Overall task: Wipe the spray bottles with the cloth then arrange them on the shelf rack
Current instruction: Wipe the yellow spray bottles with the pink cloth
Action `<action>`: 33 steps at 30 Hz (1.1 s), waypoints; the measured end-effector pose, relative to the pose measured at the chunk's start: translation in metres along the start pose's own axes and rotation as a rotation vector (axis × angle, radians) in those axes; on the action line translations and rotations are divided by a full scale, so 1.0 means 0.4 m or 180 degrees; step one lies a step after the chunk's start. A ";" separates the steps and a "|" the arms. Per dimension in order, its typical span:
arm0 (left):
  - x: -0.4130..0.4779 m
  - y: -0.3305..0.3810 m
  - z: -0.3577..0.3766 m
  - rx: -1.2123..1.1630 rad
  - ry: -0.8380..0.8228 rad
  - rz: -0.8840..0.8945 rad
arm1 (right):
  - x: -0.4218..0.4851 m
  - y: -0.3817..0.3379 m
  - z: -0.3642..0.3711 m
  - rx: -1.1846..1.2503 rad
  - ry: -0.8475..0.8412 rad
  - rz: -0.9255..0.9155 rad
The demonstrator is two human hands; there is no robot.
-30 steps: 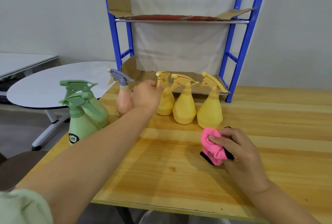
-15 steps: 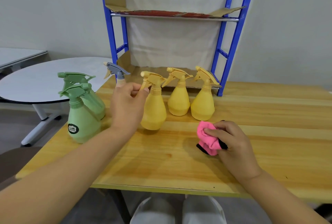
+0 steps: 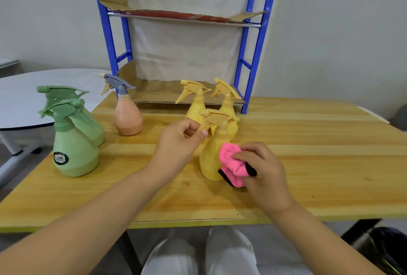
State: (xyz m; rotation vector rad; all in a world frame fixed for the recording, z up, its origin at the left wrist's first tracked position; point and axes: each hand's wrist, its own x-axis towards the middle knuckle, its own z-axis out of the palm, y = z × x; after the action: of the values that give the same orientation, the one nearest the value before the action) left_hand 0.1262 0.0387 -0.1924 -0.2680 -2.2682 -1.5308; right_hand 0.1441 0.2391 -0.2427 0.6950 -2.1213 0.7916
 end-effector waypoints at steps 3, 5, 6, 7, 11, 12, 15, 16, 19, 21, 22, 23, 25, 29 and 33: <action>0.016 0.026 -0.004 -0.0162 -0.0076 -0.0153 | 0.026 -0.016 0.006 -0.0118 0.0220 -0.0115; 0.034 0.050 -0.011 -0.0204 -0.0209 0.0017 | 0.053 -0.026 0.019 -0.0285 0.0386 -0.0187; 0.043 0.062 -0.013 -0.0213 -0.0296 0.0138 | 0.066 -0.032 0.028 -0.0389 0.0428 -0.0235; 0.053 0.071 -0.014 -0.0227 -0.0369 0.0221 | 0.076 -0.038 0.039 -0.0491 0.0431 -0.0284; 0.085 0.073 -0.007 -0.0328 -0.0375 0.0192 | 0.073 -0.050 0.074 -0.0722 0.0155 -0.0355; 0.090 0.071 -0.007 -0.0320 -0.0375 0.0194 | 0.066 -0.050 0.077 -0.0781 0.0075 -0.0379; 0.100 0.066 -0.009 -0.0266 -0.0440 0.0242 | 0.048 -0.039 0.073 -0.0864 -0.0116 -0.0491; 0.103 0.065 -0.009 -0.0252 -0.0462 0.0237 | 0.041 -0.034 0.072 -0.0865 -0.0184 -0.0525; 0.118 0.063 -0.015 -0.0349 -0.0581 0.0101 | 0.012 -0.016 0.068 -0.0697 -0.0425 -0.0538; 0.129 0.061 -0.018 -0.0533 -0.0713 -0.0020 | -0.010 -0.006 0.065 -0.0569 -0.0711 -0.0552; 0.134 0.058 -0.019 -0.0591 -0.0756 -0.0060 | -0.018 -0.002 0.063 -0.0532 -0.0883 -0.0587; 0.139 0.055 -0.019 -0.0631 -0.0795 -0.0090 | -0.023 0.003 0.061 -0.0499 -0.1026 -0.0633; 0.145 0.052 -0.020 -0.0693 -0.0878 -0.0116 | -0.018 0.006 0.052 -0.0389 -0.1117 -0.0690; 0.152 0.048 -0.021 -0.0817 -0.0955 -0.0106 | 0.036 -0.003 0.033 -0.0365 -0.0623 -0.0698; 0.154 0.045 -0.015 -0.0817 -0.0982 -0.0096 | 0.096 -0.013 0.028 -0.0399 0.0047 -0.0676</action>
State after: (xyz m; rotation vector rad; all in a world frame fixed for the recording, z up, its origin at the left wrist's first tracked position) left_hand 0.0783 0.0366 -0.1492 -0.5798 -2.3025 -1.9121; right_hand 0.1207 0.2193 -0.2166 0.8276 -2.0236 0.5425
